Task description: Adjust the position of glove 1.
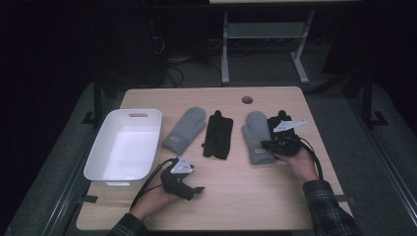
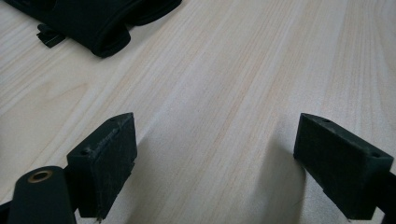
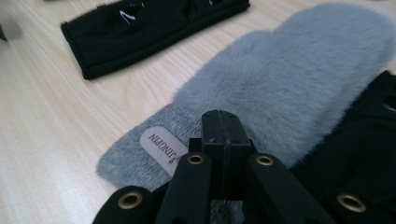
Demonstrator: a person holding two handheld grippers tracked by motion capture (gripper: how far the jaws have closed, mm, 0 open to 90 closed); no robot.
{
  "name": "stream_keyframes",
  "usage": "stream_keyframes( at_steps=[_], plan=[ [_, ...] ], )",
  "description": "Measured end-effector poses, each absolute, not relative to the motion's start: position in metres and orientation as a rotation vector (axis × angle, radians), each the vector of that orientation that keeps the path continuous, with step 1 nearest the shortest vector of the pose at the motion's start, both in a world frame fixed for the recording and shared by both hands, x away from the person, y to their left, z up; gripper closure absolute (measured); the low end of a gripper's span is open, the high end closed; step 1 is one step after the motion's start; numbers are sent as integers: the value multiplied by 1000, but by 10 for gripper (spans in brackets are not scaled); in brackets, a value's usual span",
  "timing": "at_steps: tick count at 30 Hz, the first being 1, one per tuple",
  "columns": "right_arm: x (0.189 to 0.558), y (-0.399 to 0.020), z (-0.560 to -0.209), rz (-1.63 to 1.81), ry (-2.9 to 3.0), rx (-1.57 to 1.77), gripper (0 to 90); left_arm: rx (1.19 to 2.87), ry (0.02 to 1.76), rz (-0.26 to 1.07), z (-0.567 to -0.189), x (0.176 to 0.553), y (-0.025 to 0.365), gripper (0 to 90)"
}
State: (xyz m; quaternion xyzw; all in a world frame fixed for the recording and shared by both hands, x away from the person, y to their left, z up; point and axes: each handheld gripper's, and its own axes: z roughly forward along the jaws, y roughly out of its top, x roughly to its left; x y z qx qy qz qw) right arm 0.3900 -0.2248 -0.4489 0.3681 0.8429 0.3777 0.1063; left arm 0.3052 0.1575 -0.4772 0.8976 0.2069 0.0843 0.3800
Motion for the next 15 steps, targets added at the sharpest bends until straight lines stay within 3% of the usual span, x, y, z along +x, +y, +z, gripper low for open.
stream_keyframes(
  at_steps=[15],
  plan=[
    [383,-199,-455,1116,2600,972,900,2292,533,215,-477,305,157,124]
  ],
)
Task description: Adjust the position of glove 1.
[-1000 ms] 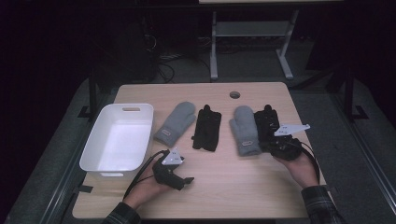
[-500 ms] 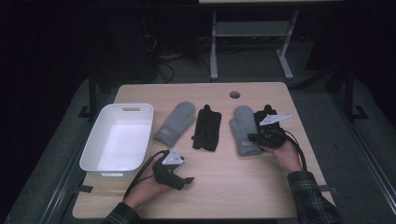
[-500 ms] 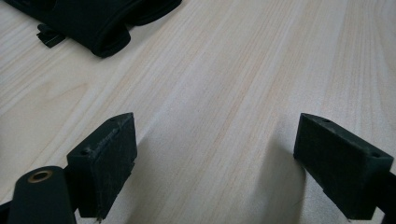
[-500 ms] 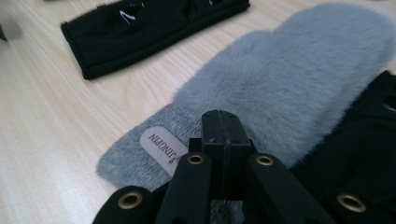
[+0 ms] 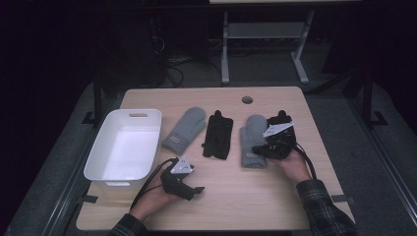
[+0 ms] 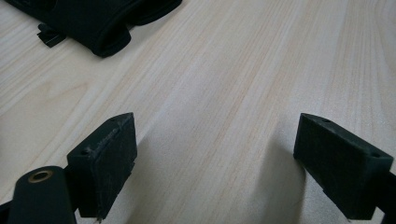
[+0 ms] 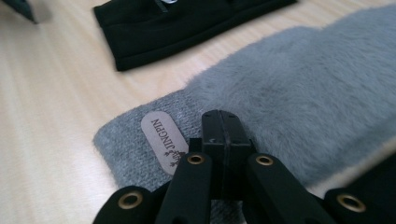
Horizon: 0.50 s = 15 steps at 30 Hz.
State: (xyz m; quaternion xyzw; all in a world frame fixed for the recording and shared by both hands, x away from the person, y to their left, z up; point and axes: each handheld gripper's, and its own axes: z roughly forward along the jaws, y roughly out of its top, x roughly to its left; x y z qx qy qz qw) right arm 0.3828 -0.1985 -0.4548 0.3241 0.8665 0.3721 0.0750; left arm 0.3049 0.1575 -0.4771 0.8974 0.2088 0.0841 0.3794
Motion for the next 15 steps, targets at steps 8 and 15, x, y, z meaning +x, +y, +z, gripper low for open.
stream_keyframes(
  at_steps=[8,15],
  plan=[
    [364,-189,-453,1107,2648,906,900,2290,535,217,-477,305,158,124],
    [341,-186,-452,1126,2690,893,900,2290,537,220,-477,304,158,124]
  ],
)
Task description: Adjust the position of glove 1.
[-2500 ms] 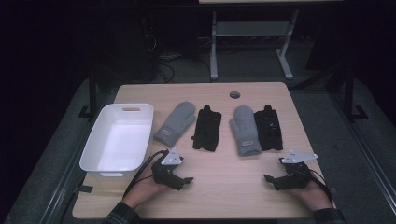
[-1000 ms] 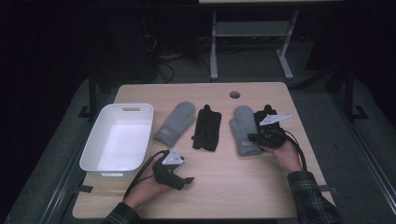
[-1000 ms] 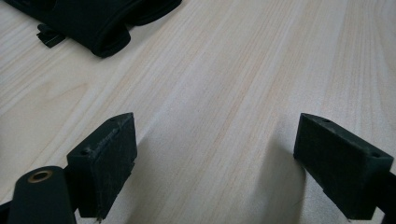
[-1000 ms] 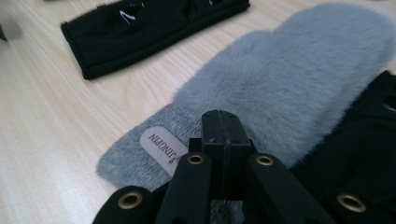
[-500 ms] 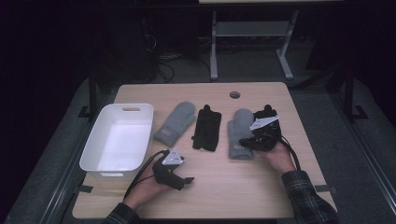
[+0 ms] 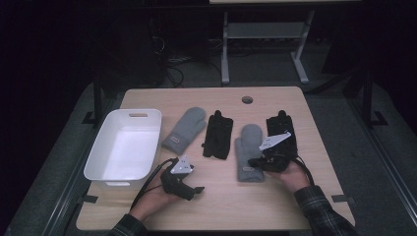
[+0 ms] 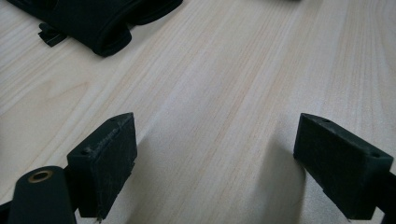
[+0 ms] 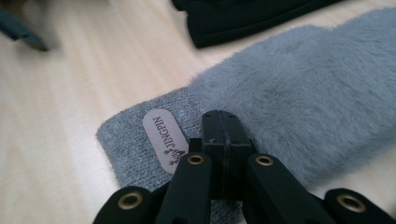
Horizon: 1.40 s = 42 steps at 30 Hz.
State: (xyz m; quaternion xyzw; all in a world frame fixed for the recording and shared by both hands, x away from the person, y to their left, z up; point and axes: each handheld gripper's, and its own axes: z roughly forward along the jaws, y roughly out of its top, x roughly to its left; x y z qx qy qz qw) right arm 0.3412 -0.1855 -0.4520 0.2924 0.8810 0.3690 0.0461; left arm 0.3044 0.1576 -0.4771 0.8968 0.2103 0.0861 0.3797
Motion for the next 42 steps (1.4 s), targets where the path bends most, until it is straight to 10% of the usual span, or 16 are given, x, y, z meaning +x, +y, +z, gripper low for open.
stream_keyframes(
  at_steps=[21,42],
  plan=[
    [295,-176,-446,1170,2718,813,900,2283,543,225,-478,304,157,124],
    [390,-184,-449,1062,2569,982,900,2289,550,225,-477,303,158,124]
  ],
)
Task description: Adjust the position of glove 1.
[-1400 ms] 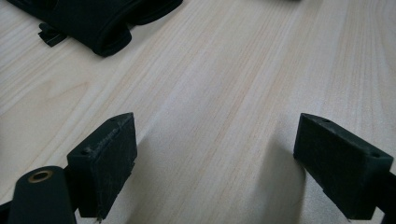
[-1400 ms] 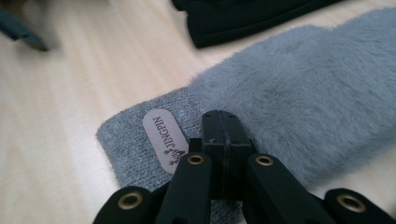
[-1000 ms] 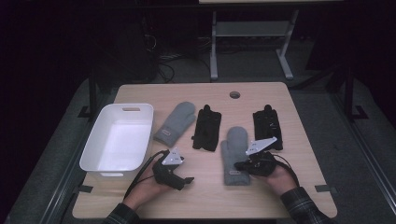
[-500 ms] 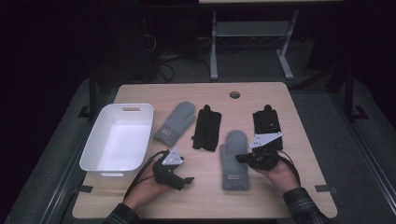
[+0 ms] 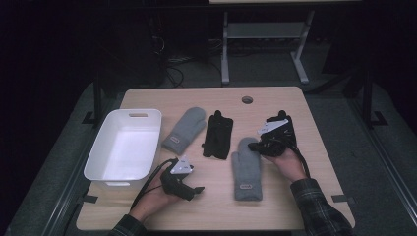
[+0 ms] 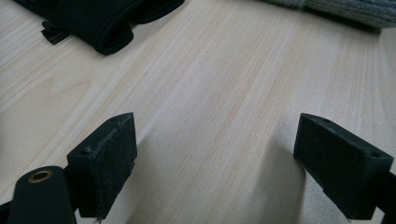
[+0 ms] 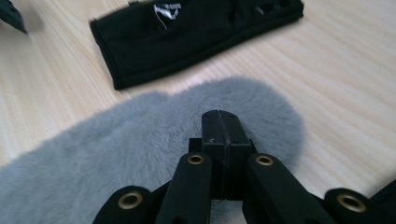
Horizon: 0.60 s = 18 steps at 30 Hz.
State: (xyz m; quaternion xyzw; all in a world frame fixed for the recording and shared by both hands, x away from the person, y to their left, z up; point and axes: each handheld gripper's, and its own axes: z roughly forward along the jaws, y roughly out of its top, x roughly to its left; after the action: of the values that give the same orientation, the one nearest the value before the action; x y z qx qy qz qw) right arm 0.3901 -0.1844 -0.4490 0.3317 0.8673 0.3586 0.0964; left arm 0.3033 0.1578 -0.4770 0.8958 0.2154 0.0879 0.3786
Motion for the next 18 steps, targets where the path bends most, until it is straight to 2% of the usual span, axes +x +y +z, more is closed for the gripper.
stream_keyframes(
  at_steps=[18],
  plan=[
    [356,-198,-448,969,2613,1003,900,2287,556,227,-477,302,158,124]
  ],
)
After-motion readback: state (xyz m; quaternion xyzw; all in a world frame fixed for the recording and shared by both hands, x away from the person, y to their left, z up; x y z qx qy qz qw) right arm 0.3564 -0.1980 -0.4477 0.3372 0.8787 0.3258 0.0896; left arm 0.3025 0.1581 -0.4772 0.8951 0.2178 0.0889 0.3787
